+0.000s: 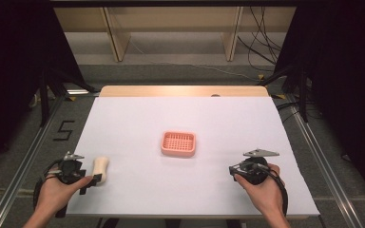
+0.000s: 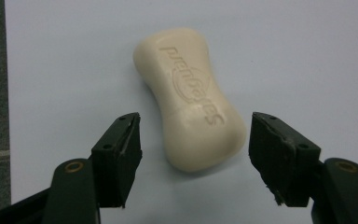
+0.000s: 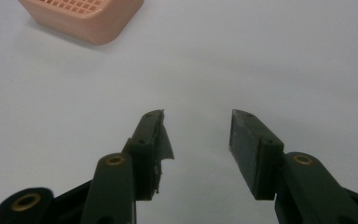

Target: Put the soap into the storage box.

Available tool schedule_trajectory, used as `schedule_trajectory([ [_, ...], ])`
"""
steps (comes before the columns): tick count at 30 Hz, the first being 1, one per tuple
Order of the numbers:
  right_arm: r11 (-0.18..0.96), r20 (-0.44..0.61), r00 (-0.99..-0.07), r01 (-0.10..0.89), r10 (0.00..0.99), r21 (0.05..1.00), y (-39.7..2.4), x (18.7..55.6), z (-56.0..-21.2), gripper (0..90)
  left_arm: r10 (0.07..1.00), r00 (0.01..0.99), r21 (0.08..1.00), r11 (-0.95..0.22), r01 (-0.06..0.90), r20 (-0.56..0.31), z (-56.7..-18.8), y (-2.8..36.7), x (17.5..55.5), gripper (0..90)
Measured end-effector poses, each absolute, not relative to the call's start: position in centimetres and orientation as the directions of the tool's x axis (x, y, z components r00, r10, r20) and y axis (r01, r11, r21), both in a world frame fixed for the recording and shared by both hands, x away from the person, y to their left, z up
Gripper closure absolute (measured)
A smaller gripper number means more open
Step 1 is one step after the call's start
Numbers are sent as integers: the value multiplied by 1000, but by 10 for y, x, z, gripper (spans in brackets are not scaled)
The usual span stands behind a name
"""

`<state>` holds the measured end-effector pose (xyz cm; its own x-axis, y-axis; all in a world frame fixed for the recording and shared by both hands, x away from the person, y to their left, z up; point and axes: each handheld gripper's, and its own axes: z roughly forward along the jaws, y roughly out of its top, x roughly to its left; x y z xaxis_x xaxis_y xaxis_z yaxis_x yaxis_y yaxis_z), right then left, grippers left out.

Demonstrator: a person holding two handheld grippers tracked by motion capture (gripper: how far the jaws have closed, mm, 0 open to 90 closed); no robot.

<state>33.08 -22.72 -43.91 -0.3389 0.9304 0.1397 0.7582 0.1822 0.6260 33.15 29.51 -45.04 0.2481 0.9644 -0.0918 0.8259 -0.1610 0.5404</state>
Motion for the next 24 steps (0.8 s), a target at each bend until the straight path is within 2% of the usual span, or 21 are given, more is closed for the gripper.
schedule_trajectory([
  [9, 184, 138, -338, 760, 931, 623, -229, 331, -440, 537, 976, 202, 460, -142, 877, -84, -446, 284, 361, 327],
  [12, 214, 101, -349, 752, 932, 623, -233, 332, -442, 533, 981, 172, 424, -121, 898, -85, -445, 282, 367, 320],
  [23, 183, 130, -323, 774, 937, 606, -230, 331, -442, 524, 983, 171, 387, -130, 913, -73, -450, 286, 381, 311],
  [24, 215, 102, -348, 757, 932, 616, -233, 332, -443, 522, 983, 170, 382, -130, 915, -73, -451, 286, 382, 311],
])
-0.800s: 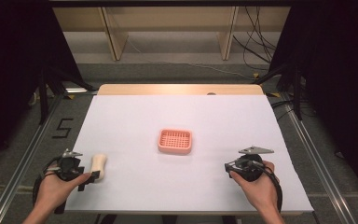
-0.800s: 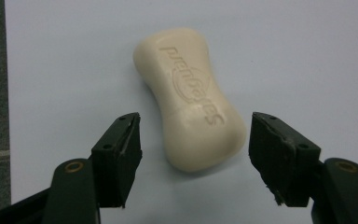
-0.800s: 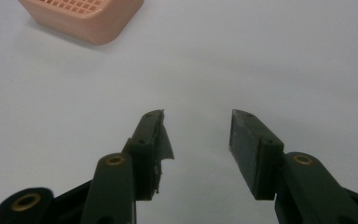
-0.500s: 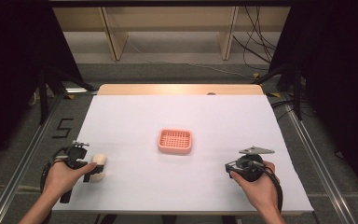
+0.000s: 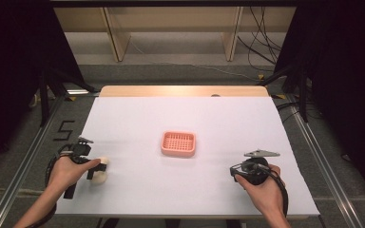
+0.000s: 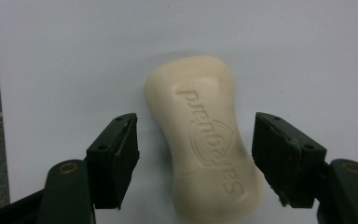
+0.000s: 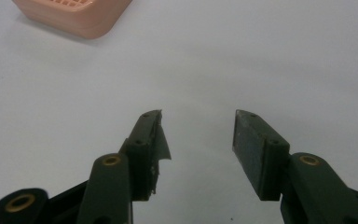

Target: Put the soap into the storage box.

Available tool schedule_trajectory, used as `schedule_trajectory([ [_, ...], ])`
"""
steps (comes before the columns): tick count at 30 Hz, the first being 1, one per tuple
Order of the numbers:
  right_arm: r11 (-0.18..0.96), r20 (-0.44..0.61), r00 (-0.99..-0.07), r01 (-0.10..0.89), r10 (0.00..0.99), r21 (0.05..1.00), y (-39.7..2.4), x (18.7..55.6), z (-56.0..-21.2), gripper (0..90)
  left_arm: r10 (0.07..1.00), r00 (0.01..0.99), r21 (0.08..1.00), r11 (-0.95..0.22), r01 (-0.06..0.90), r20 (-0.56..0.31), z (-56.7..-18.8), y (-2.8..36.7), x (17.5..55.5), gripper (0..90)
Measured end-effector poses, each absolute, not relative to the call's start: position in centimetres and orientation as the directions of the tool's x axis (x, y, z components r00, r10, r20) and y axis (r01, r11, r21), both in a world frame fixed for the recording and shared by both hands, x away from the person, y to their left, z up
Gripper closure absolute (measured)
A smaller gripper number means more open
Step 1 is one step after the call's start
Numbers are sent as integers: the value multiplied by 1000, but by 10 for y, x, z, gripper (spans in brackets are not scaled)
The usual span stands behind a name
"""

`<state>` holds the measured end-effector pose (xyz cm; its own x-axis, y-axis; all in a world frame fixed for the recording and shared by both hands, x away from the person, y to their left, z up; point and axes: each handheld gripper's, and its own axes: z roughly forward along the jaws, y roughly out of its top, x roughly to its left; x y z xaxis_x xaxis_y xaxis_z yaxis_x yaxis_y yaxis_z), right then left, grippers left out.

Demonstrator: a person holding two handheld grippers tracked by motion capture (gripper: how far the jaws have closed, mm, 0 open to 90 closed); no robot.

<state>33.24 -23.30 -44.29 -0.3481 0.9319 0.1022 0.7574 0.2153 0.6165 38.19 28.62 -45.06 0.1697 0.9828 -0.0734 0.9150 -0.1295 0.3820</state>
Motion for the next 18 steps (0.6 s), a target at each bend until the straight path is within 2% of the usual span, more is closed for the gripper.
schedule_trajectory([
  [5, 191, 132, -339, 765, 932, 615, -231, 332, -443, 515, 986, 146, 353, -108, 930, -84, -452, 284, 387, 312],
  [18, 194, 130, -341, 764, 931, 615, -231, 333, -444, 507, 983, 171, 287, -143, 947, -74, -456, 279, 397, 313],
])
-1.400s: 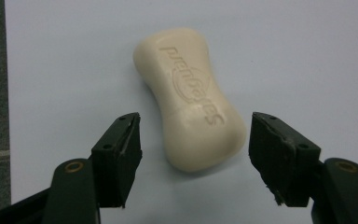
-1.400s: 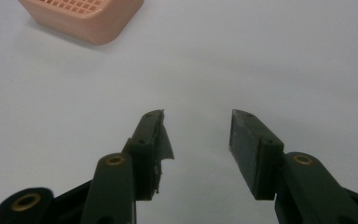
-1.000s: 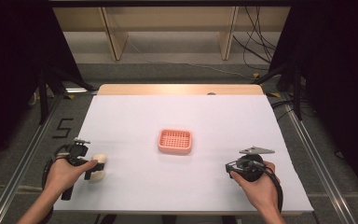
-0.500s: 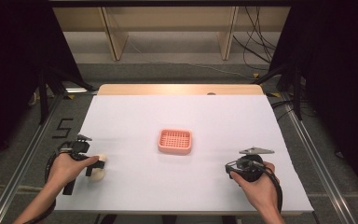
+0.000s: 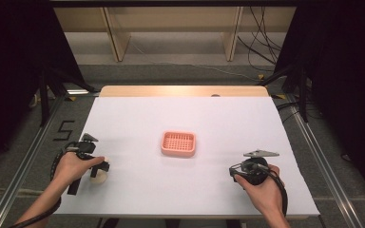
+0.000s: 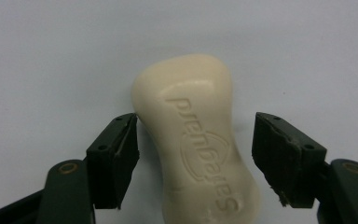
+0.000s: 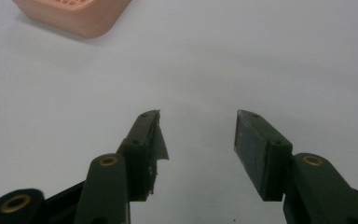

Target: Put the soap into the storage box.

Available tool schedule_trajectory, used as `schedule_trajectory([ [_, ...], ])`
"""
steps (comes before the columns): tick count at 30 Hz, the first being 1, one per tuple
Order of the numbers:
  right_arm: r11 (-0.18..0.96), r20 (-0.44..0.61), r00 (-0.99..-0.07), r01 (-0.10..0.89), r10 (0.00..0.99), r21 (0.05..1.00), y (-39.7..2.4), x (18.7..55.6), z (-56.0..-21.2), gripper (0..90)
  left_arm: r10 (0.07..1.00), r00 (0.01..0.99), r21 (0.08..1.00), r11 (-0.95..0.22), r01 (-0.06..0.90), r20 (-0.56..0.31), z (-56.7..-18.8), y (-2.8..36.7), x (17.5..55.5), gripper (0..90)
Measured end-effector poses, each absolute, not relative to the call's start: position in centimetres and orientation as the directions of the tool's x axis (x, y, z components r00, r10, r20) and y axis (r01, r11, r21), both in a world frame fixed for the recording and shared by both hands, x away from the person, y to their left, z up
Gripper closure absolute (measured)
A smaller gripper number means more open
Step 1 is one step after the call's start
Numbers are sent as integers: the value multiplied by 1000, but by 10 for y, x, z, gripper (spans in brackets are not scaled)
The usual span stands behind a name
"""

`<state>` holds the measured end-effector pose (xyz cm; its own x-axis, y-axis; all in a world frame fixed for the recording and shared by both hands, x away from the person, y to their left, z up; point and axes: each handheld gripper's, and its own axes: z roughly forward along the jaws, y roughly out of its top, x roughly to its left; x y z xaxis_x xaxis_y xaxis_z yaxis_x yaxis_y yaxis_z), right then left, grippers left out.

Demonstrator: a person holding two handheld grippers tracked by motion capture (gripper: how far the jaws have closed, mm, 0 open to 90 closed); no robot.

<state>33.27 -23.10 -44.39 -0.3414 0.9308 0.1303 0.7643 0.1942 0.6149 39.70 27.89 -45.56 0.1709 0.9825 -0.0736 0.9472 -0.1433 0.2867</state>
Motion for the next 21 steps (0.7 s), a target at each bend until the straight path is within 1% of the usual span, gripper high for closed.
schedule_trajectory([
  [3, 179, 143, -327, 775, 934, 607, -230, 332, -444, 505, 985, 164, 272, -142, 952, -62, -458, 278, 398, 335],
  [4, 195, 134, -344, 765, 929, 614, -231, 333, -445, 504, 983, 172, 257, -152, 954, -58, -458, 278, 400, 342],
  [6, 196, 133, -344, 765, 929, 614, -231, 333, -445, 504, 983, 175, 248, -155, 956, -60, -458, 278, 400, 350],
  [9, 196, 137, -347, 766, 928, 612, -231, 333, -445, 503, 982, 183, 247, -165, 955, -51, -459, 276, 401, 388],
  [11, 219, 104, -353, 759, 930, 613, -232, 334, -446, 502, 978, 205, 232, -188, 954, -50, -458, 276, 402, 413],
  [13, 213, 110, -348, 763, 931, 610, -231, 334, -446, 502, 976, 214, 223, -200, 954, -41, -458, 276, 403, 425],
  [15, 214, 110, -348, 764, 931, 608, -231, 334, -446, 501, 973, 229, 206, -217, 954, -36, -457, 276, 405, 457],
  [21, 225, 98, -355, 758, 930, 612, -232, 334, -447, 500, 965, 262, 199, -256, 946, -4, -458, 275, 406, 474],
])
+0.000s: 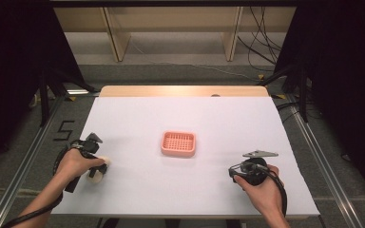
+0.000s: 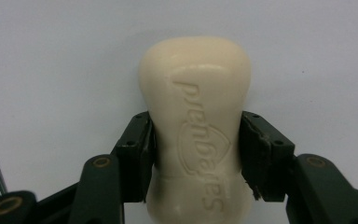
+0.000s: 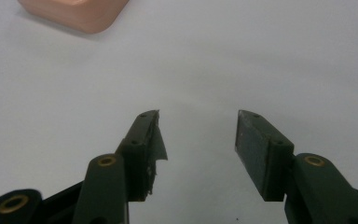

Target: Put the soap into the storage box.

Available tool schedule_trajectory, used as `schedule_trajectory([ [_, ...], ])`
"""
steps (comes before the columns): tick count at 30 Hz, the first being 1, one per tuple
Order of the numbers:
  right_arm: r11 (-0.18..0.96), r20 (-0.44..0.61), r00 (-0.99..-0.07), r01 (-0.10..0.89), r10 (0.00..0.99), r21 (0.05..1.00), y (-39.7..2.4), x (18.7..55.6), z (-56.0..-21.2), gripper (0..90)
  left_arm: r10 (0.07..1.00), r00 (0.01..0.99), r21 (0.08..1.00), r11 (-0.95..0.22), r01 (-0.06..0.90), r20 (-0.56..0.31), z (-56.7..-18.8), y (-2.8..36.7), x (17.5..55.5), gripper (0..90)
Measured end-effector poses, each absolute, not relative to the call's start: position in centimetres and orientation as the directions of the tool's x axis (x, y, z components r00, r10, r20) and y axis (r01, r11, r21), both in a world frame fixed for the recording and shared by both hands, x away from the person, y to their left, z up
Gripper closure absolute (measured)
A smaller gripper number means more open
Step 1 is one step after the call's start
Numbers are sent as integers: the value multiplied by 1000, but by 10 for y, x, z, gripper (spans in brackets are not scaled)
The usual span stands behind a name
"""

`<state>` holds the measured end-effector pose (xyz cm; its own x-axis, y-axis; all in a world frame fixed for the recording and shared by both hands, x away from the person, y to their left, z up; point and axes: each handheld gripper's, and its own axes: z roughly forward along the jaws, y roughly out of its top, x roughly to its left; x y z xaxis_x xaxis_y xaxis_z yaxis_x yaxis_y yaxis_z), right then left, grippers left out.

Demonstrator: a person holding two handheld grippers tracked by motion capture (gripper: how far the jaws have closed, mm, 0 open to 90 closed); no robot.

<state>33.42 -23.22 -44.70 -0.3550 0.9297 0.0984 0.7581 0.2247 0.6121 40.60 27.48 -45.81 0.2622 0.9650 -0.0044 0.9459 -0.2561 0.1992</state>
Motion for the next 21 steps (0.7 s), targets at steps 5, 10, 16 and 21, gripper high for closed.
schedule_trajectory([
  [5, 241, 88, -373, 745, 924, 622, -234, 335, -448, 498, 969, 245, 190, -237, 953, -17, -461, 272, 407, 431],
  [10, 222, 111, -362, 756, 926, 616, -233, 334, -447, 496, 968, 250, 168, -244, 955, -19, -463, 272, 409, 449],
  [16, 218, 110, -352, 764, 930, 607, -232, 333, -447, 495, 962, 274, 146, -270, 952, -9, -462, 272, 411, 488],
  [21, 202, 137, -350, 771, 927, 604, -230, 332, -446, 493, 968, 250, 165, -243, 956, -20, -462, 272, 411, 492],
])
